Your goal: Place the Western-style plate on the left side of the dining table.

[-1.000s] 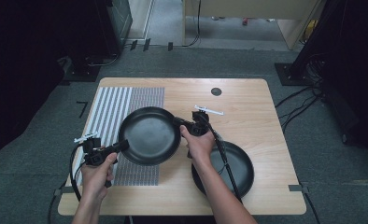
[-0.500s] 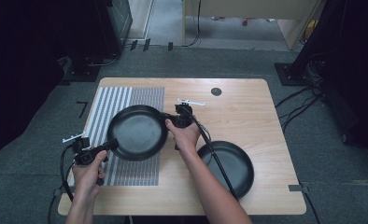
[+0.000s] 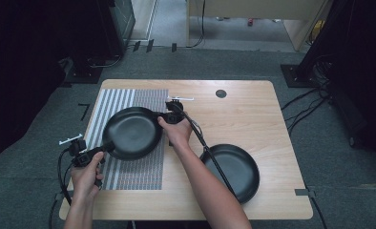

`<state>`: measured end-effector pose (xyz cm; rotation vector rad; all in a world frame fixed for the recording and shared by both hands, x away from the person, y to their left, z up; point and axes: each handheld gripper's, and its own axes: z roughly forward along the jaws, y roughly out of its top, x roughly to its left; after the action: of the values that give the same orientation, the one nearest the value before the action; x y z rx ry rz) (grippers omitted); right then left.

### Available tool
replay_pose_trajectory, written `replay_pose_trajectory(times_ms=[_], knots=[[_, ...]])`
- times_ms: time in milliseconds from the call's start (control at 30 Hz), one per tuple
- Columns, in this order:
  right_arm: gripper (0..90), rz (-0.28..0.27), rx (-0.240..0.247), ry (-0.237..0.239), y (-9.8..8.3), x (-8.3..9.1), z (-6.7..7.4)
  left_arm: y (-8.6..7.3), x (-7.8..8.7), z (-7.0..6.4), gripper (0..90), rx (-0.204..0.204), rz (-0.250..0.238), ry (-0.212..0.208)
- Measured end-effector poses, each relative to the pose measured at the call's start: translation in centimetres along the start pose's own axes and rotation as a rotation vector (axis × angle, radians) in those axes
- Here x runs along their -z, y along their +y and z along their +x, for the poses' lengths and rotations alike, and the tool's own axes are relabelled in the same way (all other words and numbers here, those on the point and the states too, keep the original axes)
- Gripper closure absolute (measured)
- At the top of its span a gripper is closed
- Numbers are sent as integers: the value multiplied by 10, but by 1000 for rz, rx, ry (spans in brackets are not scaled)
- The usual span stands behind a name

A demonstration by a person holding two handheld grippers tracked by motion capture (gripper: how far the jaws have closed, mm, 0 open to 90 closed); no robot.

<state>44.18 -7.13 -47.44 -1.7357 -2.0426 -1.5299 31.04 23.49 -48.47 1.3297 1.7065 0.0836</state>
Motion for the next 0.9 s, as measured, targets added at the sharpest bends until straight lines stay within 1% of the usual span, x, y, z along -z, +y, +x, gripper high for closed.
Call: replay_pose_trajectory(times_ms=[133, 233, 267, 300, 533, 733, 900], knots=[[821, 13, 8, 10, 4, -16, -1, 2, -3, 7, 722, 15, -5, 14], [818, 23, 15, 10, 7, -28, -2, 2, -7, 13, 723, 40, -19, 27], [818, 23, 15, 10, 7, -28, -2, 2, -7, 13, 722, 40, -19, 27], [816, 32, 26, 10, 9, -37, -2, 2, -8, 16, 723, 50, -23, 32], [811, 40, 33, 27, 13, -59, -6, 2, -14, 22, 721, 68, -36, 63], [804, 48, 21, 17, 12, -70, -12, 1, -19, 24, 717, 77, -22, 73], [796, 37, 31, 5, 13, -75, -15, -2, -24, 23, 715, 80, -23, 78]])
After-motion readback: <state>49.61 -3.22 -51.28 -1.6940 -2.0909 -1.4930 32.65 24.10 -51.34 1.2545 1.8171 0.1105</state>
